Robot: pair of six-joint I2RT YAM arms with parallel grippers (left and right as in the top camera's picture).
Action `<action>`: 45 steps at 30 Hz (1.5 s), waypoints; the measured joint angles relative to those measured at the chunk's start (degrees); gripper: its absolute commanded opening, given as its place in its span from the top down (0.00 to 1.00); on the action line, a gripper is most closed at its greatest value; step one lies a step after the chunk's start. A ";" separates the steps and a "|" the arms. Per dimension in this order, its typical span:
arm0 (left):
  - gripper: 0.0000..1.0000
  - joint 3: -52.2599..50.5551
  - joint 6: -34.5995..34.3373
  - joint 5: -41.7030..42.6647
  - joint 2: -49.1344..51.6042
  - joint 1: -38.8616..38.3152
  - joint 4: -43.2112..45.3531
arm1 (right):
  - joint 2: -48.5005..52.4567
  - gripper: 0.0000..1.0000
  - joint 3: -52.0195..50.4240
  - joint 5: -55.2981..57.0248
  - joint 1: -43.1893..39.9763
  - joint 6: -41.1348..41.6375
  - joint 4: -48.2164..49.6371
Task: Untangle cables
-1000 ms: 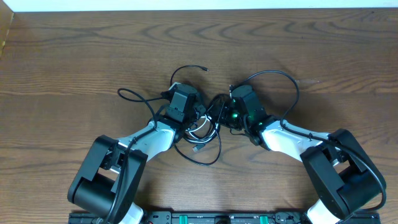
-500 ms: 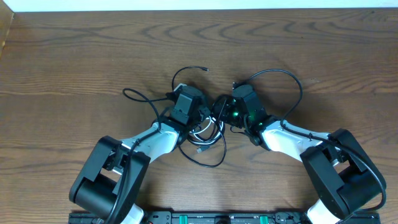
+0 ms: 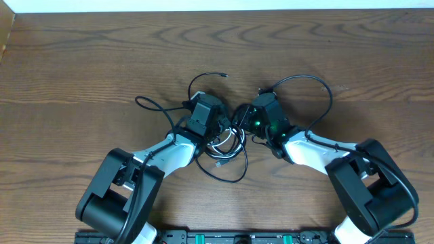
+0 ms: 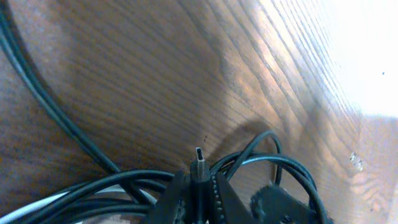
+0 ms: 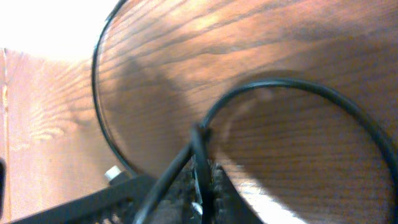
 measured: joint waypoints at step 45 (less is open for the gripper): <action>0.40 0.17 5.40 -3.37 0.00 -0.09 -0.33 | -13.62 0.99 -0.15 -15.26 -23.04 -20.50 -23.17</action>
